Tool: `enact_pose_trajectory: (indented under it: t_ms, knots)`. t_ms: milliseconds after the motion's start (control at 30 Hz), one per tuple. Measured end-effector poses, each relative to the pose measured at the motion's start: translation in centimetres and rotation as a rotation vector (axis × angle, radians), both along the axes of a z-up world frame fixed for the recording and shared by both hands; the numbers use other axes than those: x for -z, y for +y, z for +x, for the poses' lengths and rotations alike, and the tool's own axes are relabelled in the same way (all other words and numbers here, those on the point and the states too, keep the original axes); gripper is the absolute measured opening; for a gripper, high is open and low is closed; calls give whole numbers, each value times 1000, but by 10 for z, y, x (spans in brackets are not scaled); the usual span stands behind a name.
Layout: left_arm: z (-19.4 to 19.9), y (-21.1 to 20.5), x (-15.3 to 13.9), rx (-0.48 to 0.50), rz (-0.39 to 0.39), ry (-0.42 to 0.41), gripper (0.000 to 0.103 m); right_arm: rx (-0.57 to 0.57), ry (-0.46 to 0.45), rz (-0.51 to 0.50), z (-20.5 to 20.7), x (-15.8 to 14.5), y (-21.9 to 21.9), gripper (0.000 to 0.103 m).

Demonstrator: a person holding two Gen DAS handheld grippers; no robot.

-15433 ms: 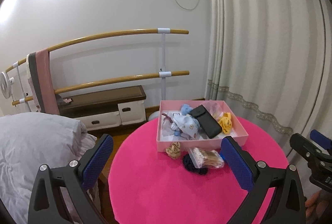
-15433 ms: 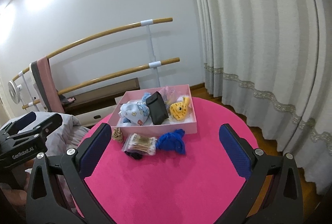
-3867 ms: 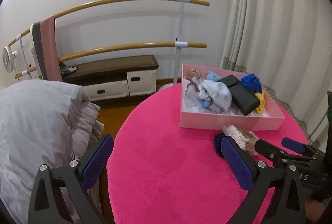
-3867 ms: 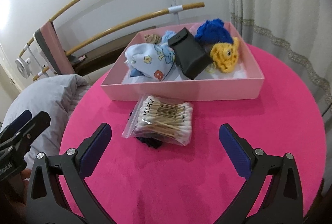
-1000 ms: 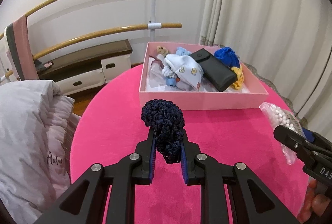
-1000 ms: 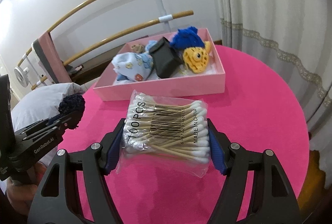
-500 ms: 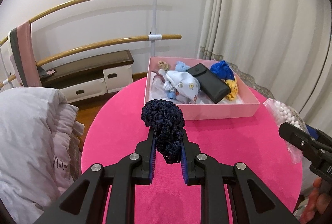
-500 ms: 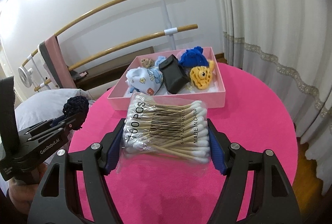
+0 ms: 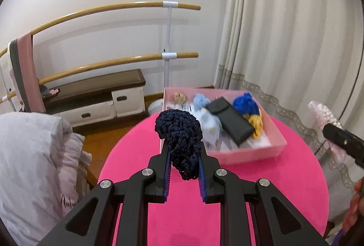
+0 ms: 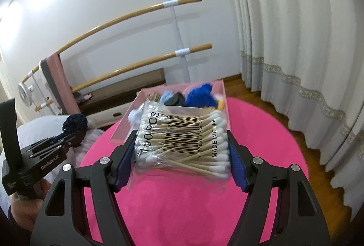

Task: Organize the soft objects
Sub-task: 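Carry the knit item and swab bag into the pink box and release both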

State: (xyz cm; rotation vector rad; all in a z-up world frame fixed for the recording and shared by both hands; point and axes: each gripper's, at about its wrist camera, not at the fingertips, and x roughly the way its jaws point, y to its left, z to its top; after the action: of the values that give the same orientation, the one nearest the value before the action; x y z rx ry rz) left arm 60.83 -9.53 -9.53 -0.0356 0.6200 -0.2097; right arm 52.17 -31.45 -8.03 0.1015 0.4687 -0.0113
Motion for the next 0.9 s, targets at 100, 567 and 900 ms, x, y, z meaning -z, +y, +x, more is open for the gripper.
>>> enact_pose_trajectory:
  t_ms: [100,567,900]
  knots:
    - [25,-3,-3,2,-7,-7,17,9,-4,3,21,-9,-12,68]
    - [147,-25,36,22,-6,43,17,5,106,26,123,15,-28,68]
    - [209,-50,78,22,25,67,28,11,174,5,167,50,-32,69]
